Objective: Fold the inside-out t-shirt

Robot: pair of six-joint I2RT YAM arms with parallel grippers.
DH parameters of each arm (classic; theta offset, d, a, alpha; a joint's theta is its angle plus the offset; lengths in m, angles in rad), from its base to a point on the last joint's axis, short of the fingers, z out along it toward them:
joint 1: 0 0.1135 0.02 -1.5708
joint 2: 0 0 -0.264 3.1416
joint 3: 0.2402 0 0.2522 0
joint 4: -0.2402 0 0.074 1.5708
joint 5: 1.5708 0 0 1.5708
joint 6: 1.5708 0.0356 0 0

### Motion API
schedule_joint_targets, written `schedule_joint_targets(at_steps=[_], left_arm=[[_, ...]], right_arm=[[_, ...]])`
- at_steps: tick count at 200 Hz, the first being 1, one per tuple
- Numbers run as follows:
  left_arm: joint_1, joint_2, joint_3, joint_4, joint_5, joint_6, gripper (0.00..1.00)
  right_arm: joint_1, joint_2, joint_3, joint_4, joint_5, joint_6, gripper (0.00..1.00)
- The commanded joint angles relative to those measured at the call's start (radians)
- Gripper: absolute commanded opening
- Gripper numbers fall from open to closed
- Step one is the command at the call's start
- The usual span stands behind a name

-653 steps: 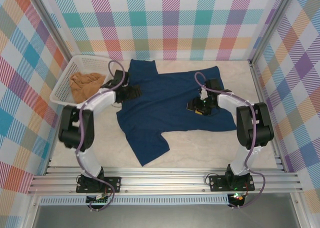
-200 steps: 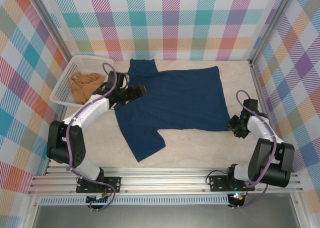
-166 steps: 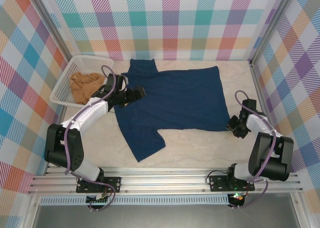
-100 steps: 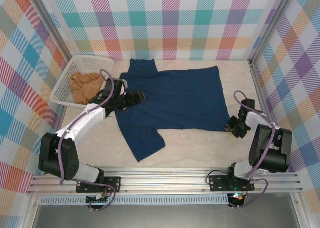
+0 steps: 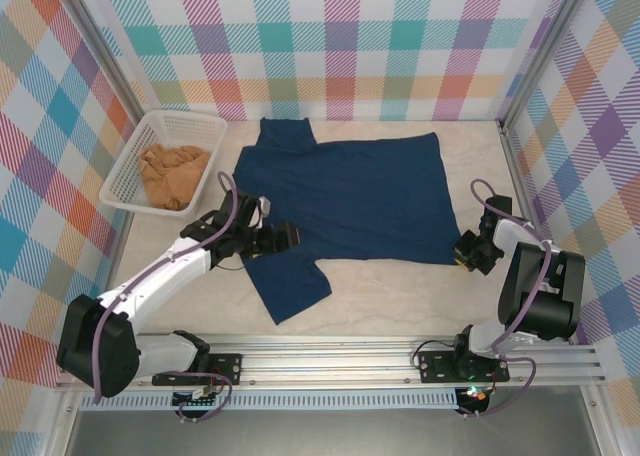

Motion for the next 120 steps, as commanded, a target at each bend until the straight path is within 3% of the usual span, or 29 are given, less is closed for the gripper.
schedule_joint_targets(at_steps=[1, 70, 120], left_arm=[[-0.055, -0.035, -0.027, -0.142, -0.002, 0.01, 0.87], [-0.285, -0.046, -0.093, -0.418, -0.138, -0.131, 0.71], [-0.349, -0.002, -0.161, -0.324, -0.089, -0.189, 0.63]], right_arm=[[0.006, 0.025, -0.018, 0.071, -0.029, -0.018, 0.04], [0.005, -0.009, -0.028, 0.085, -0.046, -0.023, 0.0], [0.005, -0.015, -0.034, 0.097, -0.058, -0.023, 0.0]])
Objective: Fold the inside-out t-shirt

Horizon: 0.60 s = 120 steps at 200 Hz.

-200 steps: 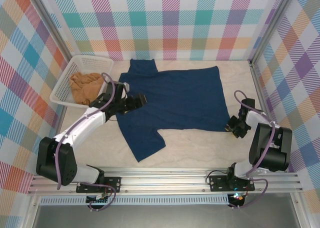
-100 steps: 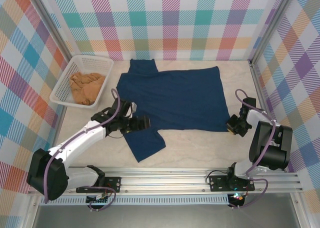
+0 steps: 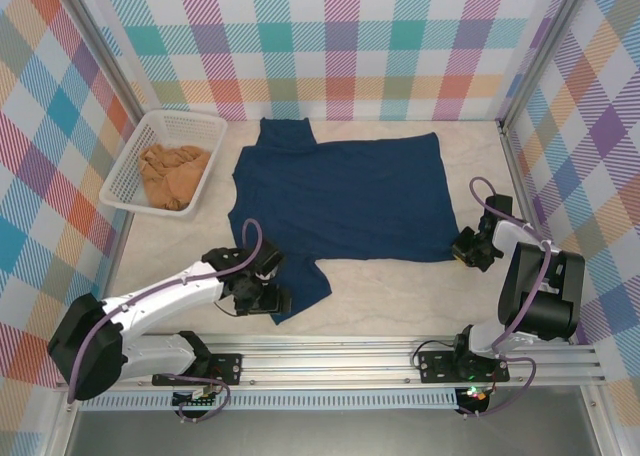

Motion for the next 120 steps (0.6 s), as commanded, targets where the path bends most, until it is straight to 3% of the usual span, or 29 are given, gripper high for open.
schedule_joint_targets(at_steps=[1, 55, 120], left_arm=[[-0.039, 0.04, -0.015, 0.021, 0.004, -0.044, 0.63], [-0.056, 0.183, -0.012, 0.129, 0.002, -0.025, 0.5], [-0.063, 0.227, -0.035, 0.156, -0.008, -0.018, 0.34]], right_arm=[[0.006, -0.011, -0.018, 0.018, -0.019, -0.01, 0.0], [0.005, -0.031, -0.022, 0.013, -0.014, -0.013, 0.0], [0.006, -0.03, -0.022, 0.014, -0.013, -0.015, 0.0]])
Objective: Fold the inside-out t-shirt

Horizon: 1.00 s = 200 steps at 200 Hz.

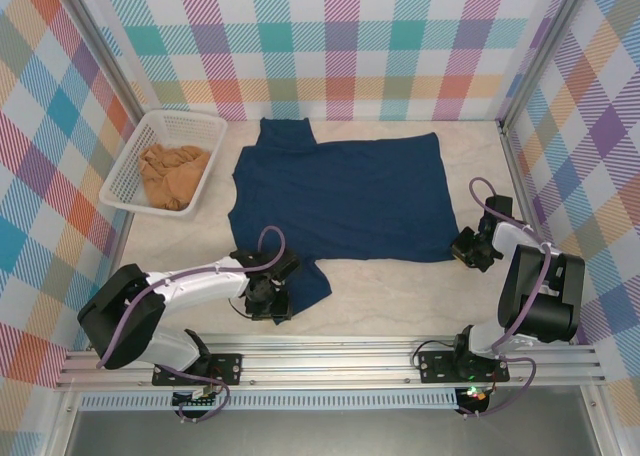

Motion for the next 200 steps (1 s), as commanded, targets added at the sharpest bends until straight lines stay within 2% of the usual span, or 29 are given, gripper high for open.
schedule_joint_targets(at_steps=[1, 42, 80, 117, 200], left_arm=[[-0.019, 0.018, -0.026, 0.035, -0.001, 0.0, 0.33], [-0.02, -0.003, -0.024, 0.011, -0.022, 0.009, 0.16], [-0.019, -0.113, -0.018, -0.085, -0.027, 0.016, 0.0], [-0.018, -0.226, 0.009, -0.194, 0.009, 0.016, 0.0], [0.014, -0.449, 0.119, -0.387, 0.05, -0.031, 0.0]], right_arm=[[0.005, -0.015, -0.011, 0.002, -0.01, -0.015, 0.0], [0.007, -0.017, -0.014, 0.003, -0.017, -0.014, 0.0], [0.007, -0.052, -0.027, -0.007, -0.03, -0.007, 0.0], [0.007, -0.121, -0.056, -0.02, -0.039, 0.01, 0.0], [0.007, -0.39, -0.136, -0.117, -0.02, 0.065, 0.0]])
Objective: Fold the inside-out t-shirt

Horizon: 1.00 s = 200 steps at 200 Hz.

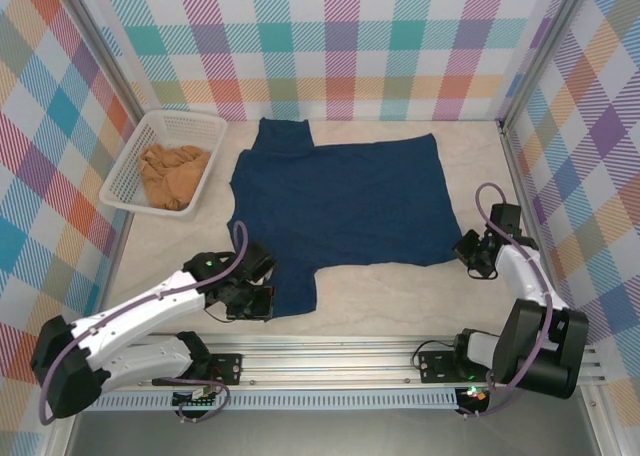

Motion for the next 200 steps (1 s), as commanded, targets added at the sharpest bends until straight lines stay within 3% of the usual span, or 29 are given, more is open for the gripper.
schedule_joint_targets(at_steps=[1, 38, 68, 102, 160, 200], left_arm=[[0.018, -0.061, 0.046, -0.105, 0.047, -0.03, 0.0], [0.147, -0.056, 0.136, -0.107, 0.08, 0.058, 0.0], [0.33, 0.026, 0.213, -0.009, 0.124, 0.145, 0.0], [0.461, 0.169, 0.341, 0.103, 0.103, 0.219, 0.0], [0.603, 0.437, 0.572, 0.168, 0.092, 0.293, 0.0], [0.647, 0.576, 0.657, 0.205, 0.106, 0.294, 0.0]], right_arm=[[0.005, -0.07, -0.032, -0.065, 0.002, 0.031, 0.0], [0.005, -0.079, 0.007, -0.065, -0.001, 0.025, 0.0], [0.007, 0.013, 0.087, -0.041, -0.03, 0.014, 0.0], [0.009, 0.162, 0.19, 0.003, -0.025, -0.018, 0.0], [0.075, 0.417, 0.422, 0.008, -0.017, -0.043, 0.0], [0.106, 0.538, 0.548, -0.008, 0.01, -0.056, 0.0]])
